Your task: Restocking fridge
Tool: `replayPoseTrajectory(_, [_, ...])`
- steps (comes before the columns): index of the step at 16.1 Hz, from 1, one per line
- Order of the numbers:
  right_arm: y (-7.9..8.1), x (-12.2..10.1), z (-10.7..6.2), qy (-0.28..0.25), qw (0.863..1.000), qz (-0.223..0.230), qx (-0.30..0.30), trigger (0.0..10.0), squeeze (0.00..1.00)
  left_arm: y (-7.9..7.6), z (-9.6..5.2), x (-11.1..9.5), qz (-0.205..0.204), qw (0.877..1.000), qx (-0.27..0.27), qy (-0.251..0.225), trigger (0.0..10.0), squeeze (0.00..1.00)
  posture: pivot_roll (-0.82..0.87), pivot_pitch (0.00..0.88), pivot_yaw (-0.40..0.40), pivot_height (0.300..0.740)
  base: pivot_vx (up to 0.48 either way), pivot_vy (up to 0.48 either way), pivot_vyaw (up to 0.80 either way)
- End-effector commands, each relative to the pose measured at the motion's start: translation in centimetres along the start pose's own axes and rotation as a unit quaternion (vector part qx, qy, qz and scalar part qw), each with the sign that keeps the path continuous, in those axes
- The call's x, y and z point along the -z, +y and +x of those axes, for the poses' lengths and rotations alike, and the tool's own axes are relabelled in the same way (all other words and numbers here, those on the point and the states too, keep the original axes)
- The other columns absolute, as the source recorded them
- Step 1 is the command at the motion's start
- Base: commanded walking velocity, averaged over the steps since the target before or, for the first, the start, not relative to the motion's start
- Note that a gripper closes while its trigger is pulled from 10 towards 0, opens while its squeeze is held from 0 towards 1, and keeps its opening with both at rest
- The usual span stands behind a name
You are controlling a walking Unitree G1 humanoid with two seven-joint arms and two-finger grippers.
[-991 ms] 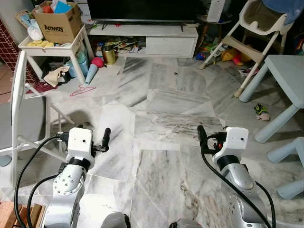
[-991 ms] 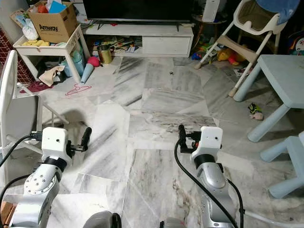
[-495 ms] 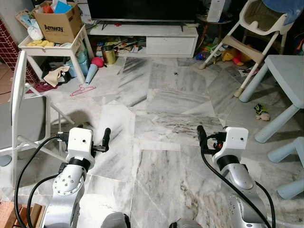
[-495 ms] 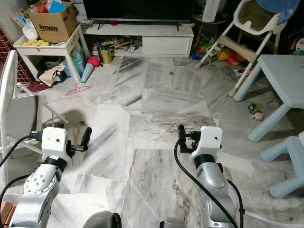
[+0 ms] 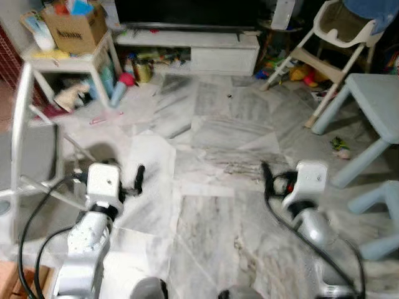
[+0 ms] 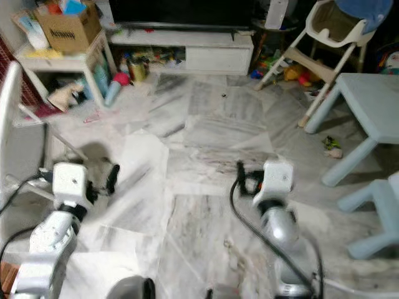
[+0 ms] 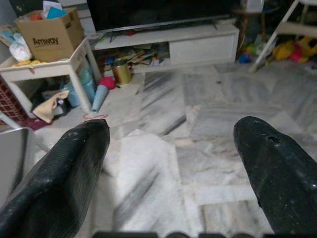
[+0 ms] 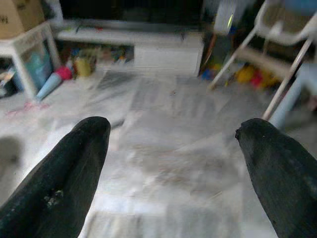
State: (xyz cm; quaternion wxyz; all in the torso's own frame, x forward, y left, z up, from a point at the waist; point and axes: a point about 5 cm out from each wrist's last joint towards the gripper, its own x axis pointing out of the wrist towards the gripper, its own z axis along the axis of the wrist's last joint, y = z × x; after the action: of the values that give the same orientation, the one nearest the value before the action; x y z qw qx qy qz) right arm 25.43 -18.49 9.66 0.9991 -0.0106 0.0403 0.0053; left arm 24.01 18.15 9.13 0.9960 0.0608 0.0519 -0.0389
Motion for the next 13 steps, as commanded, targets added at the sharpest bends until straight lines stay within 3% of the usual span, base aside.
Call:
replayPoseTrajectory(1, [0.3,-0.3,-0.2,-0.011,0.999,0.027,-0.016,10.0,0.0,0.4,0.0,-0.2,0.001,1.0,0.004,0.0,10.0,0.0,0.02,0.021,-0.021,0.74,0.0,0.0,0.0])
replayPoseTrajectory(2, [-0.2,-0.1,-0.5,-0.004,1.0,0.02,0.0,10.0,0.0,0.3,-0.3,-0.1,0.008,1.0,0.006,0.0,10.0,0.0,0.02,0.022,-0.017,0.74,0.0,0.0,0.0])
replayPoseTrajectory(4, [-1.3,0.7,-1.0,0.018,0.998,-0.043,0.044,10.0,0.0,0.4,-0.5,0.1,0.011,1.0,0.005,0.001,10.0,0.0,0.01,0.025,-0.013,0.74,0.0,0.0,0.0])
replayPoseTrajectory(5, [-1.5,1.0,-1.1,0.018,0.997,-0.046,0.055,10.0,0.0,0.5,-0.6,0.1,0.012,1.0,0.003,0.0,10.0,0.0,0.01,0.027,-0.014,0.74,0.0,0.0,0.0])
replayPoseTrajectory(8, [-0.9,1.1,-1.3,0.021,0.999,0.023,0.04,10.0,0.0,0.6,-0.2,0.0,0.009,1.0,0.001,-0.002,10.0,0.0,0.01,0.026,-0.017,0.74,0.0,0.0,0.0])
replayPoseTrajectory(9, [-0.9,0.9,-1.2,0.017,0.999,0.001,0.04,10.0,0.0,0.5,-0.2,0.1,0.009,1.0,0.0,-0.001,10.0,0.0,0.01,0.026,-0.017,0.74,0.0,0.0,0.0])
replayPoseTrajectory(13, [-0.4,0.6,-1.3,0.01,0.999,0.029,0.021,10.0,0.0,0.2,-0.3,0.4,-0.003,1.0,0.003,0.008,10.0,0.0,0.01,0.026,-0.016,0.74,0.0,0.0,0.0])
